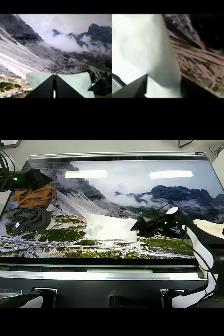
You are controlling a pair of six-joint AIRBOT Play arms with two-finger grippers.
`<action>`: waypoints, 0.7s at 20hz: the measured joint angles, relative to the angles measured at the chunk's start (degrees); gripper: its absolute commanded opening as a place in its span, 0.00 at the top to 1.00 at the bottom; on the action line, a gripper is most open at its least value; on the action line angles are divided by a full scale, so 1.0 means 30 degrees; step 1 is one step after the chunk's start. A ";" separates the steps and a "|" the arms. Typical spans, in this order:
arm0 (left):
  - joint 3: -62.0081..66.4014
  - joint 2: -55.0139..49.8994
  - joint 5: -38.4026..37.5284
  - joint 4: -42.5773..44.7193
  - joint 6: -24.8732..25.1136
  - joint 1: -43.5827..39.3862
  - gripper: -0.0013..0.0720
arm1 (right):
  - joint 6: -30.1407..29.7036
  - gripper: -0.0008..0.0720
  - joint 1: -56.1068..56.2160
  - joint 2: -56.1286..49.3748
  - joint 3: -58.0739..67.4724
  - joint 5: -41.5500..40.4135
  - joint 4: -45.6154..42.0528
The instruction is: Fold the clothes and pants, and hang the long-sleeved shirts on hangers.
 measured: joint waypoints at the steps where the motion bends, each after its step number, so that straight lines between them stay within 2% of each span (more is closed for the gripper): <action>1: 0.0000 0.0000 -0.0015 0.0000 -0.0051 0.0000 0.95 | -0.0423 0.94 0.0160 -0.0109 -0.0073 -0.0044 0.0444; 4: 0.0000 0.0000 -0.0058 -0.0015 -0.0117 0.0000 0.95 | -0.1384 0.94 0.0109 -0.0189 0.0634 0.0430 0.1413; 7: 0.0000 0.0000 -0.0058 -0.0022 -0.0197 0.0000 0.95 | -0.1654 0.94 -0.1166 0.0211 0.3126 0.1931 0.1938; 10: 0.0000 0.0000 -0.0051 -0.0029 -0.0197 0.0000 0.95 | -0.0408 0.94 -0.3417 0.1107 0.6805 0.3395 0.1610; 14: 0.0000 0.0000 -0.0015 -0.0029 -0.0197 0.0000 0.95 | 0.1902 0.94 -0.6929 0.1996 1.1650 0.5333 -0.1064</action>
